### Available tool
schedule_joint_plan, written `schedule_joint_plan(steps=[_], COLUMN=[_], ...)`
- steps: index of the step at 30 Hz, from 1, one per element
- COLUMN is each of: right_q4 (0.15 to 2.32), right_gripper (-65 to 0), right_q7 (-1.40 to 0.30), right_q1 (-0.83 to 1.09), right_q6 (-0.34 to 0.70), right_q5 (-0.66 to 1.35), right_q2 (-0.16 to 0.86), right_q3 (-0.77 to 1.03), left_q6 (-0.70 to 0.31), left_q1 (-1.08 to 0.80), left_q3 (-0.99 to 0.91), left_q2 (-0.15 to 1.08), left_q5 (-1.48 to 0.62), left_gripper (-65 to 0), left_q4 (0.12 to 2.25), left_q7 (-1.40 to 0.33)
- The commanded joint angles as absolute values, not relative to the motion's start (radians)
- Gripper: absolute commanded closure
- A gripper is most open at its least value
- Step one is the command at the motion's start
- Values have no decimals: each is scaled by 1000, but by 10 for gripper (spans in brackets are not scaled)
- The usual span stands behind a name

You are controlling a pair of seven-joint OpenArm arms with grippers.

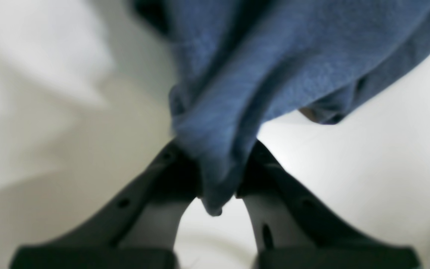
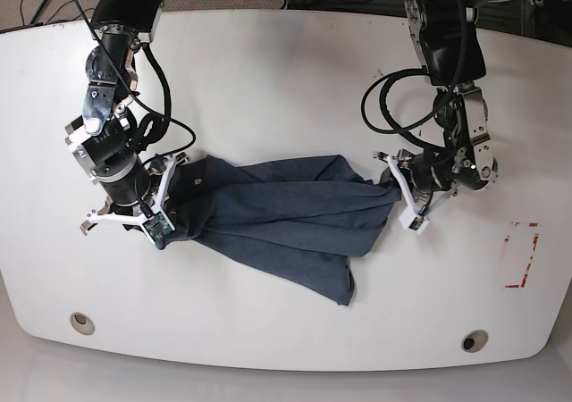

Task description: Layout the t-shirt on the table in an organized manner, then fold the t-shirt properly

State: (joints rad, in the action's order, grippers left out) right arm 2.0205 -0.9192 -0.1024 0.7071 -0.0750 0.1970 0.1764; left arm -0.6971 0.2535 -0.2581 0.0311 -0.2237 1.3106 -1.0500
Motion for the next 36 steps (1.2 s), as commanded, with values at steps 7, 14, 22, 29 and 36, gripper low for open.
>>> schedule_joint_plan(steps=[7, 14, 22, 29, 36], right_q4=[2038, 2038, 2034, 2026, 2025], right_gripper=[0, 0, 0, 0, 0], right_q7=[-895, -895, -895, -895, -898], right_q1=[-120, -124, -136, -209, -352], right_q6=[698, 698, 698, 698, 698], right_q5=[-71, -74, -79, -81, -79], right_q2=[188, 185, 188, 202, 242], right_q3=[255, 298, 348, 346, 291], left_q6=[-698, -698, -698, -698, -677], left_q1=[260, 318, 441, 601, 794], left_q3=[-372, -506, -573, -553, -475], left_q2=[71, 81, 96, 125, 143], left_q5=[-245, -308, -308, -308, -283], left_gripper=[-17, -17, -15, -15, -15], left_q4=[1581, 1702, 1816, 1796, 1712], left_q7=[-1106, -1214, -1313, -1313, -1257])
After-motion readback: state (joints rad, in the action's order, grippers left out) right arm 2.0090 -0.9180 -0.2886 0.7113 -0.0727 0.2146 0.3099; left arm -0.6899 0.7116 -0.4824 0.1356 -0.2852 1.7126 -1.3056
